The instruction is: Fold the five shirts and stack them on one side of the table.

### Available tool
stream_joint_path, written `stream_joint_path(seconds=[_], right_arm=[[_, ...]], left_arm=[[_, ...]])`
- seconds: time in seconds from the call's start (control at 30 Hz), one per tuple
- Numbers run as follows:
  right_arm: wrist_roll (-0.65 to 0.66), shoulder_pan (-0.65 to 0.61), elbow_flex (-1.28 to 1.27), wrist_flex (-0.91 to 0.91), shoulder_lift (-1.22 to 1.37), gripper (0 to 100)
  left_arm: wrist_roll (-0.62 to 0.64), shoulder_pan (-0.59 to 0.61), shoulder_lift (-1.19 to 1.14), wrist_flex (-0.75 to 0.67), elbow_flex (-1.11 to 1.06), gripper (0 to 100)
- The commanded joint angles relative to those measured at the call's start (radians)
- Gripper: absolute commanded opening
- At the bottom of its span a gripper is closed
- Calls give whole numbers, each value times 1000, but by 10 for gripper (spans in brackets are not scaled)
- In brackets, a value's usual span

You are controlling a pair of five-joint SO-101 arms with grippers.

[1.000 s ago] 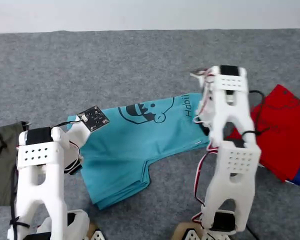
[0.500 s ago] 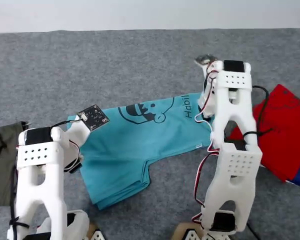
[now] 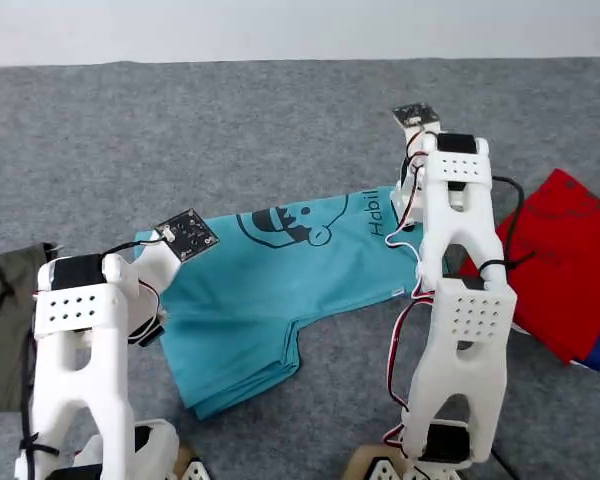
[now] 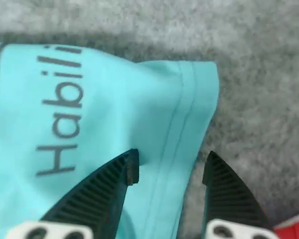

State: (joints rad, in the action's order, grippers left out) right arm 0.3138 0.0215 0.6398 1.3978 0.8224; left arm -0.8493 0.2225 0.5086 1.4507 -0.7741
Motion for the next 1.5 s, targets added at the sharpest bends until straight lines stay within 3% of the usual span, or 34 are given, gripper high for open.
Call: stream_joint_path(seconds=[0.0, 0.17, 0.53, 0.73, 0.93, 1.07, 1.13, 1.3, 1.47], right_arm=[[-9, -10, 55, -36, -5, 200], [-3, -13, 57, -47, 2, 94], [54, -21, 135, -2, -7, 9], [68, -18, 273, 10, 4, 11], [69, -18, 287, -88, 39, 15], [66, -18, 287, -82, 107, 111], [58, -15, 292, -51, 117, 168], [25, -27, 400, 62, 94, 175], [25, -31, 578, 252, 84, 174]], left_arm=[[3, 6, 23, -11, 7, 97], [3, 6, 18, -12, 5, 97], [3, 8, 25, -63, -51, 97], [3, 6, 25, -66, -50, 97], [3, 6, 25, -66, -50, 97], [3, 8, 25, -64, -50, 97], [3, 8, 25, -63, -50, 97], [6, 8, 26, -63, -41, 96], [132, 5, 104, -60, 1, 54]])
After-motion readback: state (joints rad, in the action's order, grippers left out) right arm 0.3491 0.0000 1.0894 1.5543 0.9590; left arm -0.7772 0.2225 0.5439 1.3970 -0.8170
